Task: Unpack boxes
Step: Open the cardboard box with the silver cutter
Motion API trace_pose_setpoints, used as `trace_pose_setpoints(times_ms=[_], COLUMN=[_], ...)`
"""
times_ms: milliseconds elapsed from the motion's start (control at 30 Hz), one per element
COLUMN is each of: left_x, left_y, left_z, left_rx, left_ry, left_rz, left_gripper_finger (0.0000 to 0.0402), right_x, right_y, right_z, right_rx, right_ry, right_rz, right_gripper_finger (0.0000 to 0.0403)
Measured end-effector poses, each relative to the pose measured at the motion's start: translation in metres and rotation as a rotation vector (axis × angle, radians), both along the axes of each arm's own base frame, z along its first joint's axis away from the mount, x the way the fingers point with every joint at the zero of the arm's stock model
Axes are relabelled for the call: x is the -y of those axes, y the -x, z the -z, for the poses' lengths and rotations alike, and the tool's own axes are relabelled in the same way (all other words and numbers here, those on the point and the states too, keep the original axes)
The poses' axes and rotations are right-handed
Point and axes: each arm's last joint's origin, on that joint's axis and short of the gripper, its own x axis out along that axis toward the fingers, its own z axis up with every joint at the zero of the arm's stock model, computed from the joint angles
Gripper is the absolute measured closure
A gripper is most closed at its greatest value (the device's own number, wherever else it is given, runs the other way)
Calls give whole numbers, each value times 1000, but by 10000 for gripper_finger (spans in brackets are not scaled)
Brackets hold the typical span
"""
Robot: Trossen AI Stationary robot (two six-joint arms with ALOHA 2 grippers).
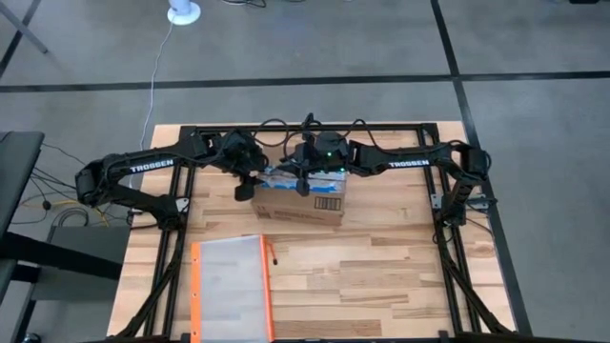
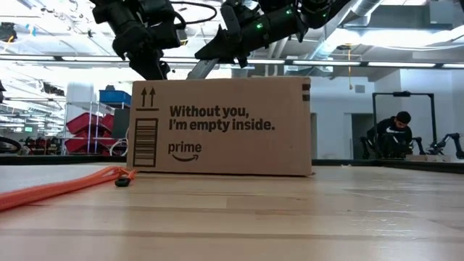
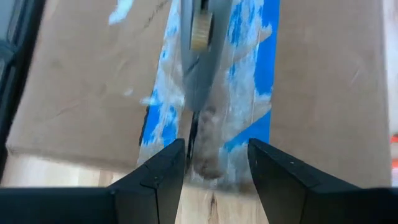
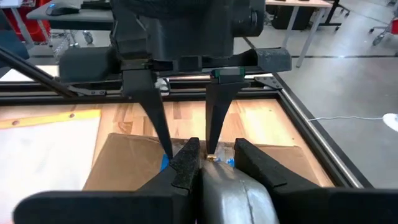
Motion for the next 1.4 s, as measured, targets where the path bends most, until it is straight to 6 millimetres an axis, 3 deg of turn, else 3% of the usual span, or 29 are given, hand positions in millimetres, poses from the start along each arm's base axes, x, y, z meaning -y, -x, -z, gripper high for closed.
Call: trace_pose_setpoints(times_ms=[167, 633, 800, 933, 1167, 1400], left_x=[0, -2, -8, -25, -55, -43], left_y=[1, 0, -2, 4, 2, -5], left_z=[0, -1, -22, -40, -13, 2], left_rx=[-7, -31, 33, 88, -1, -106], left_ry=[2, -115, -146, -80, 44, 123], left_rz=[2, 21, 35, 6, 11, 47], left_gripper_finger=[240, 240, 240, 240, 240, 240], right_x=[0, 1, 0, 0, 0, 0], right_y=[-4, -4, -4, -4, -4, -4], right_z=[-13, -14, -14, -13, -14, -15], right_rx=[41, 54, 48, 39, 47, 62], right_ry=[12, 7, -1, -24, -24, -20], right_rz=[4, 0, -1, 4, 4, 4], right_gripper_finger=[342, 342, 342, 342, 342, 342])
